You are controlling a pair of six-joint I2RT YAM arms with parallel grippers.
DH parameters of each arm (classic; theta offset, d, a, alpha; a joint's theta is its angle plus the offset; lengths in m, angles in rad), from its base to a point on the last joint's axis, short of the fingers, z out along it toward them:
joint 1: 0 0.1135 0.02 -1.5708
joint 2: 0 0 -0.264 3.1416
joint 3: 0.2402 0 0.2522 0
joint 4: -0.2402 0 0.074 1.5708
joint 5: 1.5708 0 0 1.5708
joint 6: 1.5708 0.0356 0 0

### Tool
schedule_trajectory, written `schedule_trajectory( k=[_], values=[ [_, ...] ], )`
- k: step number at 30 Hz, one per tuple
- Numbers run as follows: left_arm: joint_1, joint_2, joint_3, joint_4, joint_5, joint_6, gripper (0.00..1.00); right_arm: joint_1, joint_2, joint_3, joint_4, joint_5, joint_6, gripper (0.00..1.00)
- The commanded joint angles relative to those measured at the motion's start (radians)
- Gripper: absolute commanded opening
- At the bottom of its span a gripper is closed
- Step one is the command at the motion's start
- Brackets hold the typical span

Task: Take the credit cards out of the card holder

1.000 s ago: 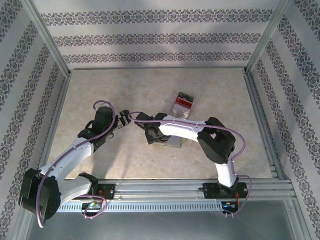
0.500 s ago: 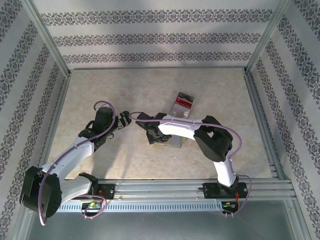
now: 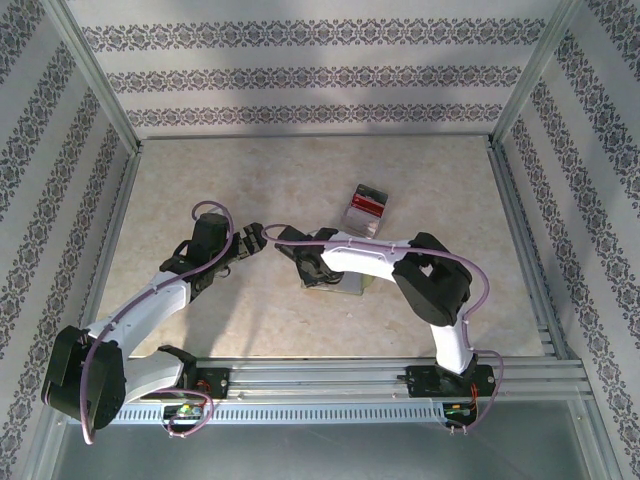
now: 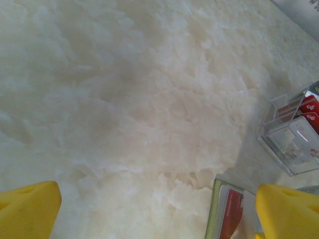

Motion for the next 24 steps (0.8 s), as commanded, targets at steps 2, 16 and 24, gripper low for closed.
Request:
schedule_trajectory(
  k=[2,16,24],
  values=[
    [0.016,-0.009,0.042,0.017,0.022,0.037,1.0,-0.012,-0.058,-0.051,-0.045,0.081,0.026,0.44],
    [-0.132,0.05,0.118,-0.018,-0.057,0.143,1.0,-0.081,-0.235,-0.249,-0.012,0.11,0.071,0.39],
    [-0.298,0.221,0.18,-0.009,-0.091,0.174,0.89,-0.125,-0.346,-0.375,0.03,0.09,0.095,0.34]
  ],
)
